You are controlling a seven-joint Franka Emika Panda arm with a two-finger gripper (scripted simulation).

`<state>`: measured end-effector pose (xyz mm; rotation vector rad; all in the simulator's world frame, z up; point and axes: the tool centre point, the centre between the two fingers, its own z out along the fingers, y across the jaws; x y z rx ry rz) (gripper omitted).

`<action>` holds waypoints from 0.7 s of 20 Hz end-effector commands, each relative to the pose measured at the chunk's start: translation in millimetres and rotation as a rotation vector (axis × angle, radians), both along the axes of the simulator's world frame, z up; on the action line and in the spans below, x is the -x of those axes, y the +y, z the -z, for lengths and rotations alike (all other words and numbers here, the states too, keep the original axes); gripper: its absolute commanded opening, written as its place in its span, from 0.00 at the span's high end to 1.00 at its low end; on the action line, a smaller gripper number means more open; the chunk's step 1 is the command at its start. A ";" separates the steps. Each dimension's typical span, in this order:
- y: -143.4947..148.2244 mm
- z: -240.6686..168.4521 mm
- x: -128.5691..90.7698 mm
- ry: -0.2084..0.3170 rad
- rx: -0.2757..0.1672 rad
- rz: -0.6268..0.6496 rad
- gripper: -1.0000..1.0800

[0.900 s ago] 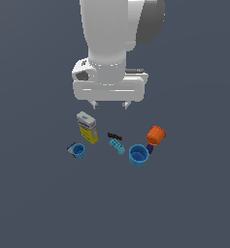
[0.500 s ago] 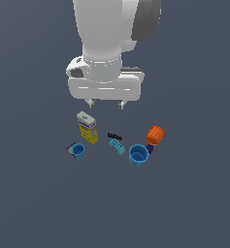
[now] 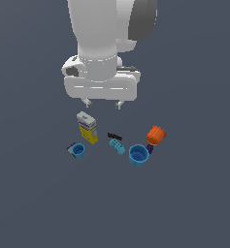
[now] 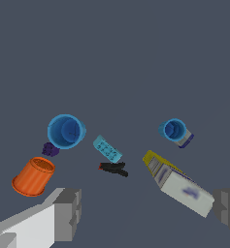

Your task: Pick up a designated object from a clutter of objects.

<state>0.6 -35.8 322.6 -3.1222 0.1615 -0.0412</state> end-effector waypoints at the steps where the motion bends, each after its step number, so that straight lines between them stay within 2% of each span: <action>1: -2.7 3.7 -1.4 0.000 0.000 -0.011 0.04; 14: -35.6 52.4 -16.9 0.003 0.006 -0.173 0.04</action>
